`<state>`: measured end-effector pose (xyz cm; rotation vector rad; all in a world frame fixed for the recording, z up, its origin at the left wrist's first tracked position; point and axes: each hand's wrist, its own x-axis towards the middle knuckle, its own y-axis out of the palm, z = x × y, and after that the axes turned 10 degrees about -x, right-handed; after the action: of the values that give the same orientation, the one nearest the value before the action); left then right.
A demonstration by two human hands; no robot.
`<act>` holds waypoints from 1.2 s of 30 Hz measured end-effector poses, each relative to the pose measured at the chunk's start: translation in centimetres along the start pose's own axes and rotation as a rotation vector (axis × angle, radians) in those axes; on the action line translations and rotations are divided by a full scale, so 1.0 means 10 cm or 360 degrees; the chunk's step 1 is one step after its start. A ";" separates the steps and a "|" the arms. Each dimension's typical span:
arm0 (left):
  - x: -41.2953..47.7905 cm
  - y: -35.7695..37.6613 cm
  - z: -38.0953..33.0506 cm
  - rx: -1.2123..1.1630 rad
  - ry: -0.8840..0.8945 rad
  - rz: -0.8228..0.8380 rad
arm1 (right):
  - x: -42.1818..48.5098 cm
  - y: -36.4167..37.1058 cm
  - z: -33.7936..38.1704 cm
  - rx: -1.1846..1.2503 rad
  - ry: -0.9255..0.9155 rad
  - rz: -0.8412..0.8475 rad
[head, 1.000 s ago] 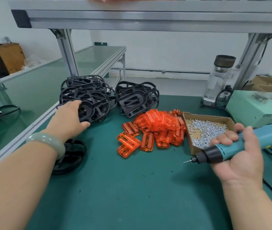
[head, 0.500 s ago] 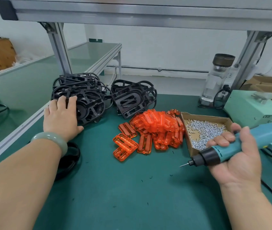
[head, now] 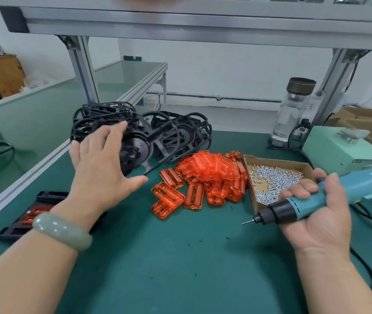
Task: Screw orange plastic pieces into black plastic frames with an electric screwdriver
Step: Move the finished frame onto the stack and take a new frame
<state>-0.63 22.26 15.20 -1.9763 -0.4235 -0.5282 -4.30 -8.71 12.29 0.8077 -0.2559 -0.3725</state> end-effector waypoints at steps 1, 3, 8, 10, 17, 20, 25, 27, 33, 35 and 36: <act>-0.06 -0.01 -0.07 -0.0027 0.0065 0.0057 | 0.00 0.00 0.01 0.0015 0.0001 -0.0001; -0.19 -0.02 -0.19 -0.0070 0.0193 0.0178 | 0.00 -0.01 0.03 0.0050 -0.0002 -0.0005; -0.45 0.02 -0.44 -0.0206 0.0434 0.0497 | 0.01 -0.03 0.11 0.0116 -0.0035 -0.0009; -0.54 0.07 -0.52 -0.0291 0.0486 0.0626 | 0.01 -0.05 0.13 0.0148 -0.0044 -0.0012; -0.72 0.24 -0.76 -0.0527 0.0558 0.0995 | 0.04 -0.06 0.20 0.0230 -0.0060 -0.0026; -0.78 0.32 -0.80 -0.0595 0.0470 0.1150 | 0.04 -0.06 0.21 0.0260 -0.0062 -0.0035; -0.82 0.38 -0.81 -0.0670 0.0328 0.1303 | 0.04 -0.07 0.23 0.0287 -0.0057 -0.0058; -0.81 0.38 -0.79 -0.0682 0.0315 0.1357 | 0.04 -0.08 0.23 0.0290 -0.0051 -0.0060; -0.78 0.37 -0.78 -0.0669 0.0332 0.1486 | 0.04 -0.08 0.23 0.0287 -0.0036 -0.0059; -0.77 0.34 -0.79 -0.0649 0.0350 0.1490 | 0.04 -0.08 0.22 0.0283 -0.0033 -0.0065; -0.76 0.32 -0.79 -0.0664 0.0332 0.1467 | 0.04 -0.08 0.22 0.0285 -0.0030 -0.0063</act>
<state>-6.83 13.24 11.88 -2.2060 0.7680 -0.2172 -4.94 -10.85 13.18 0.9867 -0.2941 -0.3988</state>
